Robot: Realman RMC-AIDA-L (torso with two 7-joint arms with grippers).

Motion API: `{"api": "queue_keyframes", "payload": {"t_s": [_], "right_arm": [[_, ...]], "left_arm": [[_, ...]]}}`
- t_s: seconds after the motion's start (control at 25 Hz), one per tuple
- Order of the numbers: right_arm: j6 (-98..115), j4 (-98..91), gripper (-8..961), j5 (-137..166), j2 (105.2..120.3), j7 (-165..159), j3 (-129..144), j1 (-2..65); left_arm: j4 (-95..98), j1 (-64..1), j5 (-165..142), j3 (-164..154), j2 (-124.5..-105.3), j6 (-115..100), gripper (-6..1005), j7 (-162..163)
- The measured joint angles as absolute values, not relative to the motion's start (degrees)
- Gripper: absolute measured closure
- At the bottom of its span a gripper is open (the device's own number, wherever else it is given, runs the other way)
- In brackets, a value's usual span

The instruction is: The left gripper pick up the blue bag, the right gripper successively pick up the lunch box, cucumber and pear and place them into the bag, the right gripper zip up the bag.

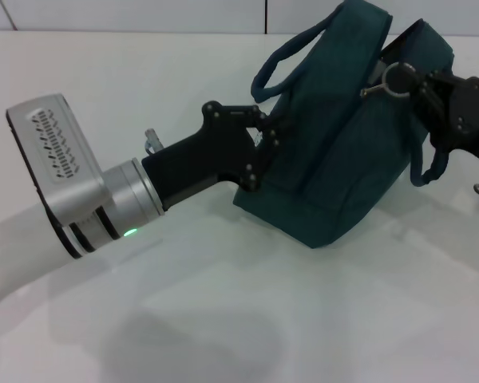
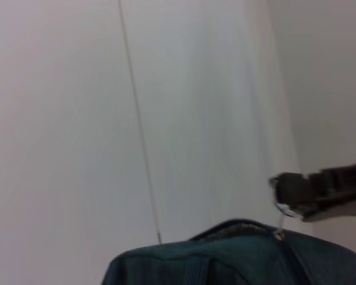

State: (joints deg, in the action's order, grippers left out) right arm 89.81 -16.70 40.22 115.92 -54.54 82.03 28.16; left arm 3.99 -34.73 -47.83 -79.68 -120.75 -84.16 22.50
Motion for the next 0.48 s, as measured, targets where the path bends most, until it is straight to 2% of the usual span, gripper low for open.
{"api": "queue_keyframes", "payload": {"t_s": [0.48], "right_arm": [[88.6, -16.4, 937, 36.3, 115.84, -52.9, 79.4, 27.2]], "left_arm": [[5.0, -34.1, -47.9, -83.7, -120.39, -85.6, 974, 20.9]]}}
